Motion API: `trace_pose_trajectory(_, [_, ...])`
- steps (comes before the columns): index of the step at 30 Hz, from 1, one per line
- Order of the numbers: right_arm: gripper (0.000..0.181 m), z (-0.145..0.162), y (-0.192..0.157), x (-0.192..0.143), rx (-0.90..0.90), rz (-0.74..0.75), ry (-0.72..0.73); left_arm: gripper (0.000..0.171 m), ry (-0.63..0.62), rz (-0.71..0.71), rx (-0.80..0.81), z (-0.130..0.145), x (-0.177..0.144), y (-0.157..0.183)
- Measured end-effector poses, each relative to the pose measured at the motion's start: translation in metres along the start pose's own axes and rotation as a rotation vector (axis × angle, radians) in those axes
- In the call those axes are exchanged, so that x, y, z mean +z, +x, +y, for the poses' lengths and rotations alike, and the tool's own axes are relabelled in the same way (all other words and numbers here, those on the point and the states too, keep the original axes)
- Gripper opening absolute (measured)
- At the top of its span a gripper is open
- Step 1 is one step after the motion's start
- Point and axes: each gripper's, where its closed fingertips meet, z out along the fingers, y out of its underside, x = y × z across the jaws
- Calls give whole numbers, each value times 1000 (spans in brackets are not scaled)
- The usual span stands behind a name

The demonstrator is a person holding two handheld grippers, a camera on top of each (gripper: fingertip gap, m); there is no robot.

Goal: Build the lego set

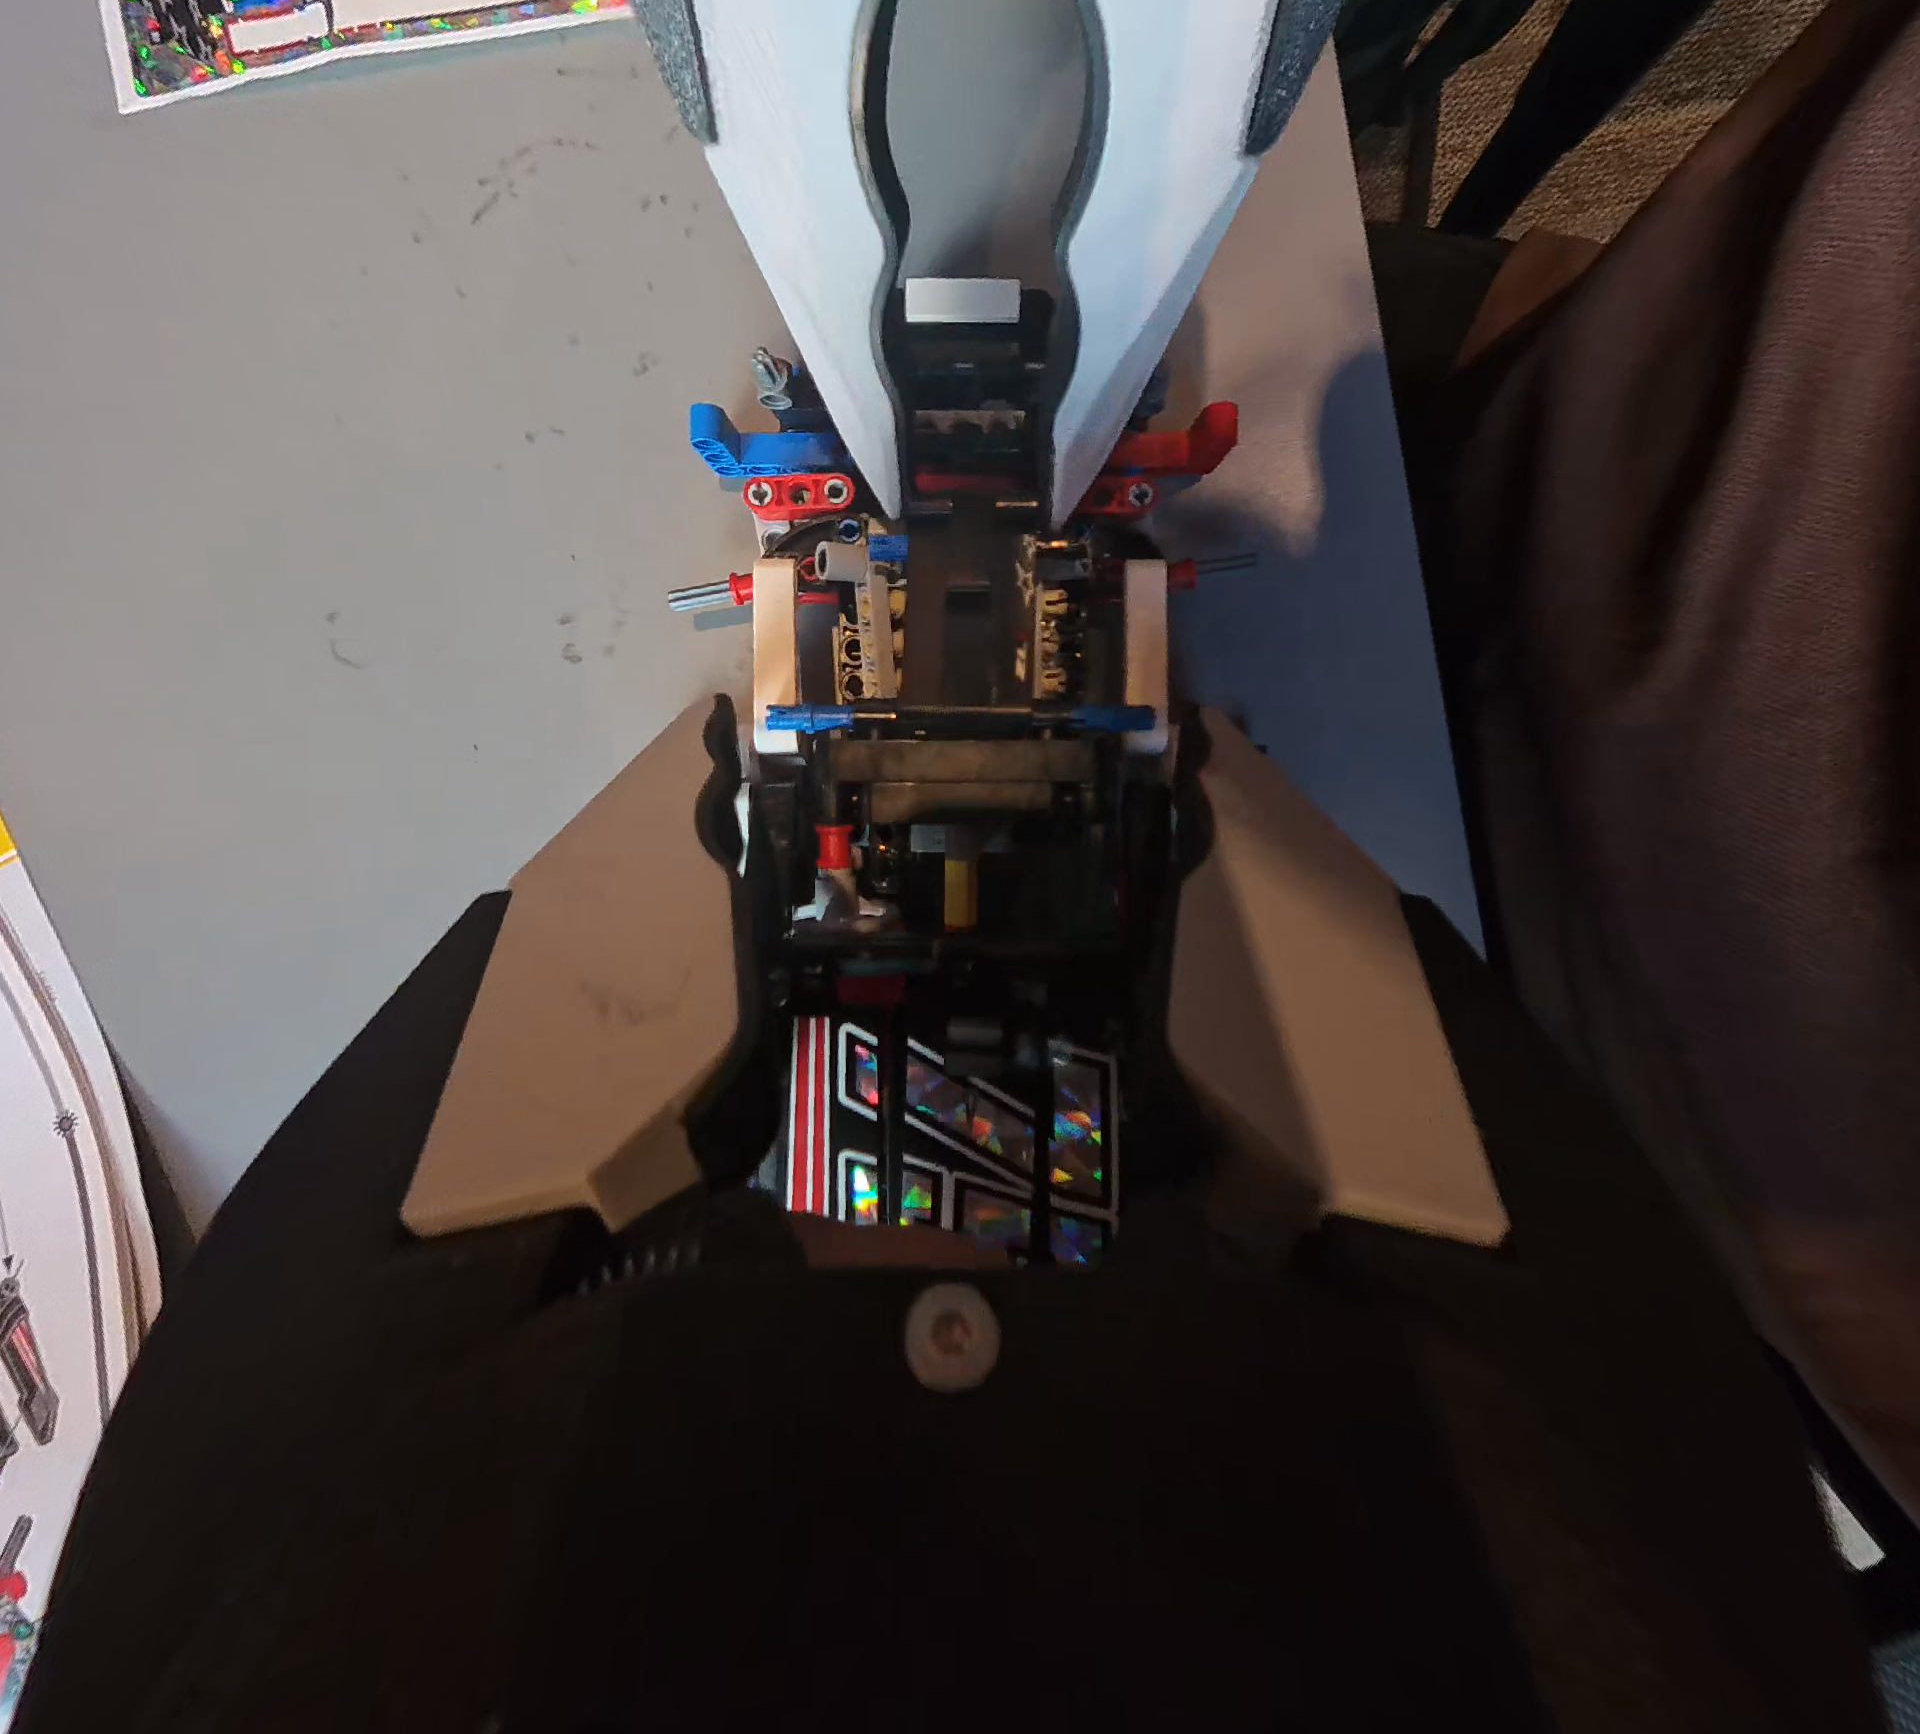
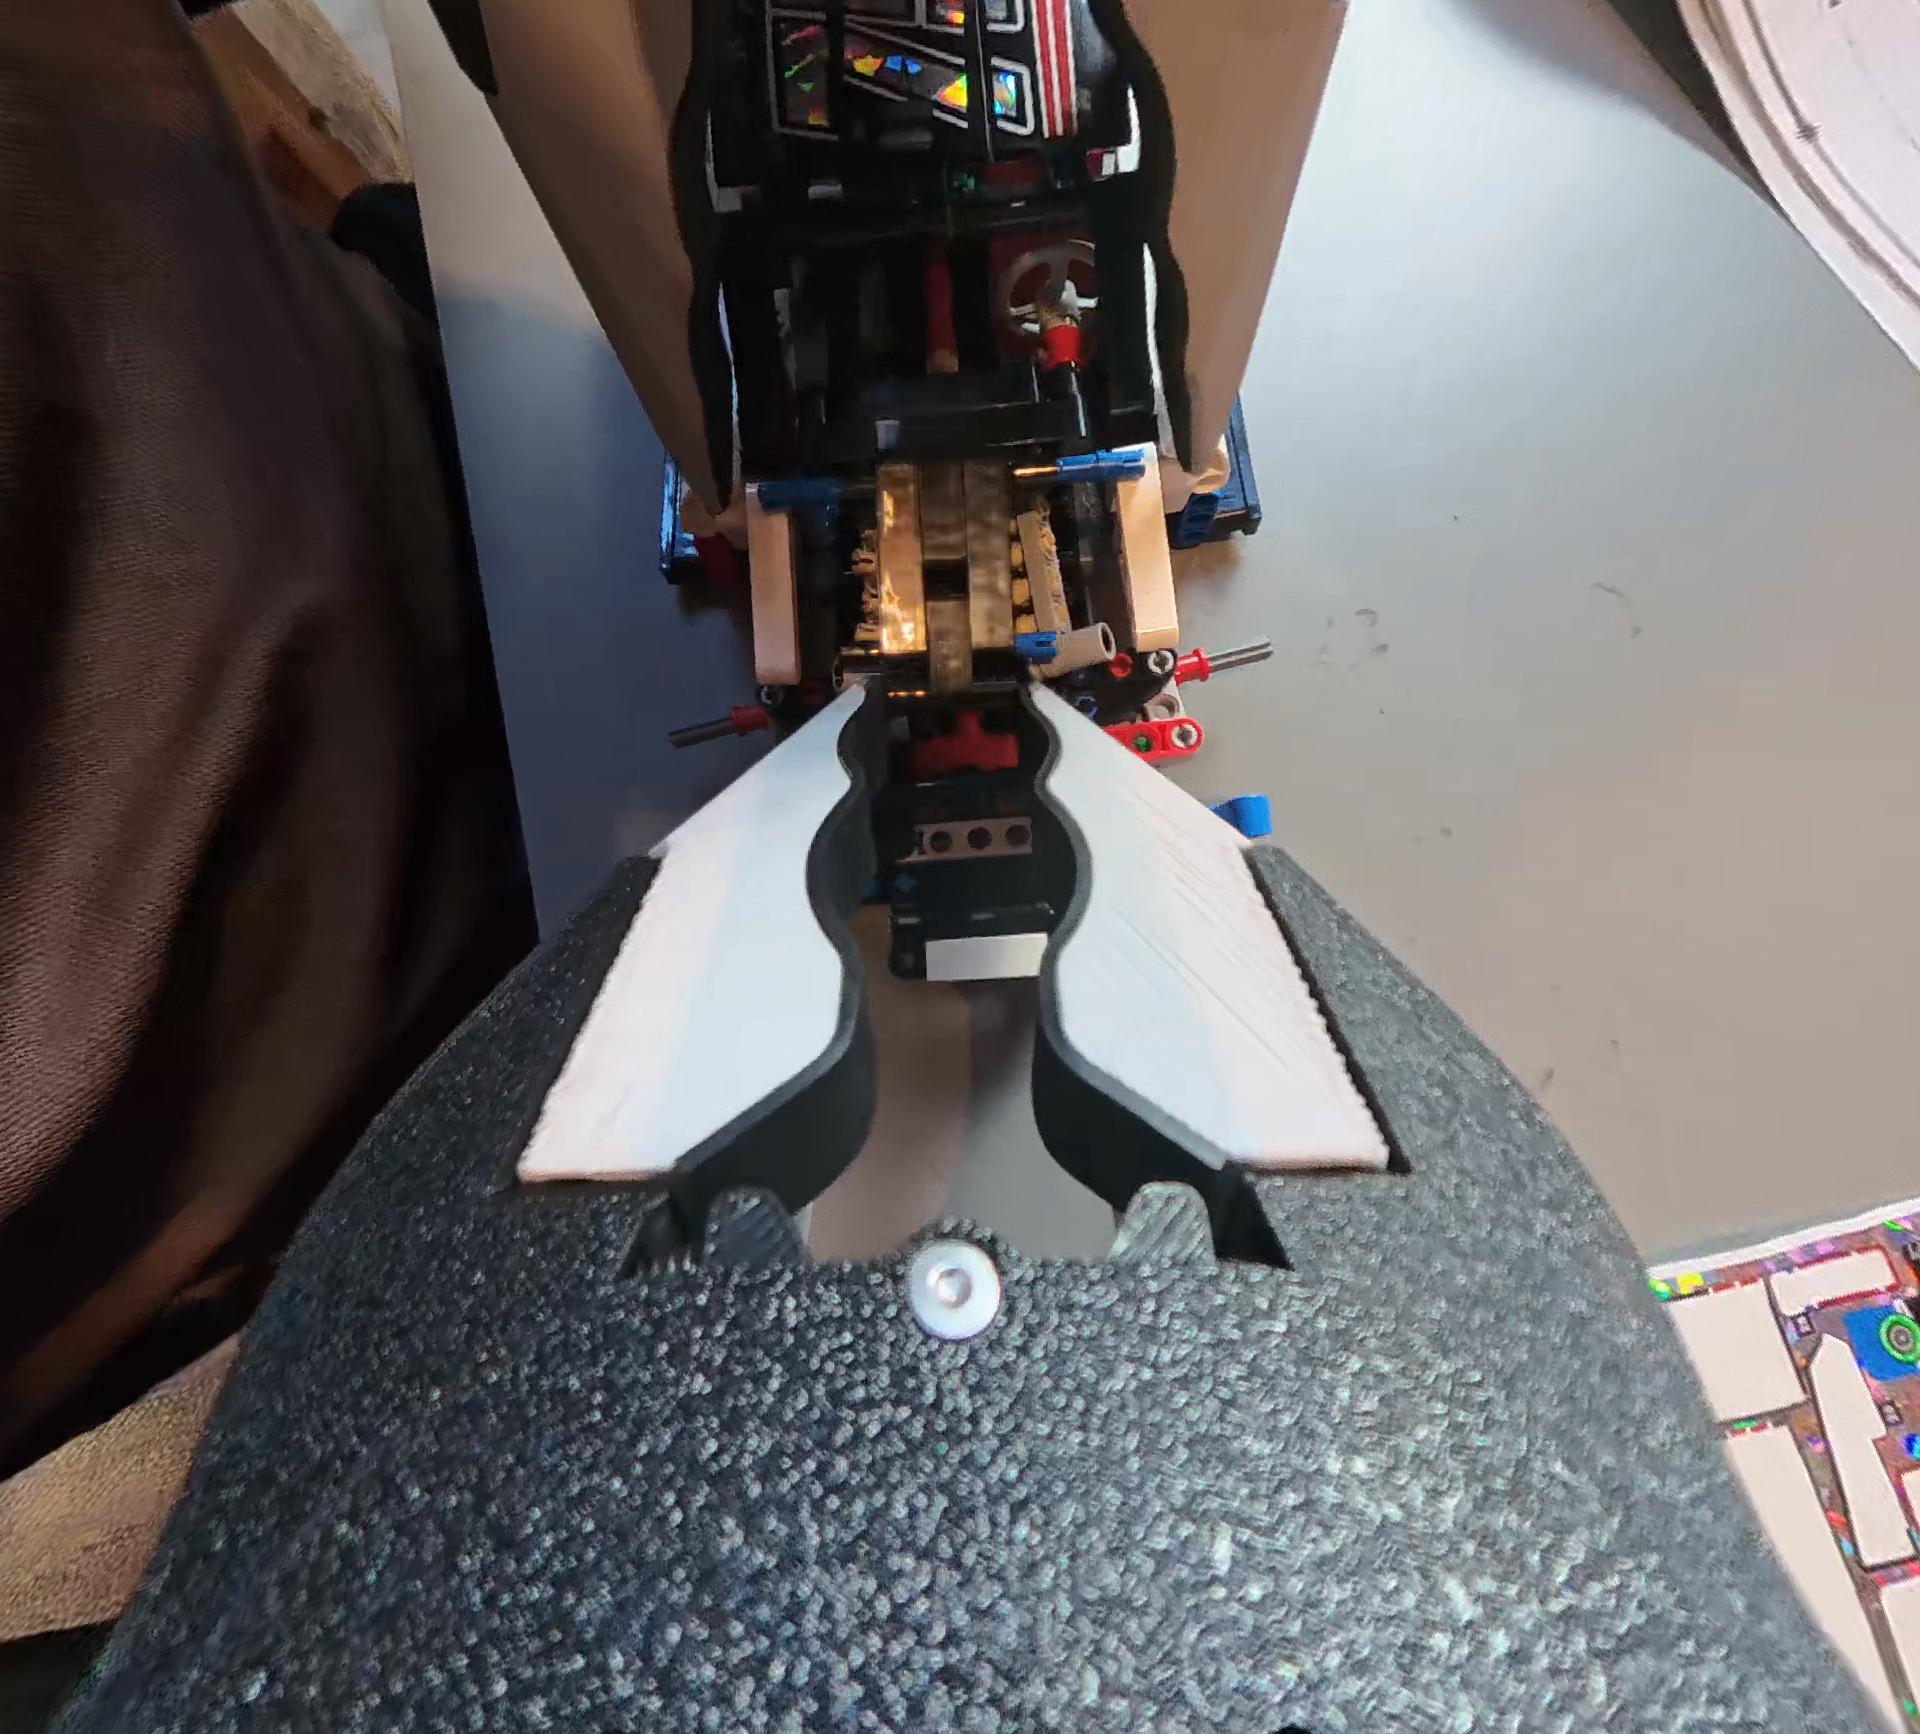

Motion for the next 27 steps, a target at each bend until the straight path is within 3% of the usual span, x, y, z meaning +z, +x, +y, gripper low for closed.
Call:
trace_pose_trajectory(11, [24,1,2,1,-4,3,-21,84,4,-45,14,-1,1,0])
trace_pose_trajectory(14, [24,0,2,2,-7,-3,-22,76,45,-8,-3,-8,-2,5])
trace_pose_trajectory(21, [24,0,2,3,-8,-4,-22,74,8,-15,7,-4,0,1])
trace_pose_trajectory(27, [25,0,2,2,-5,-4,-33,76,-105,5,32,1,4,2])
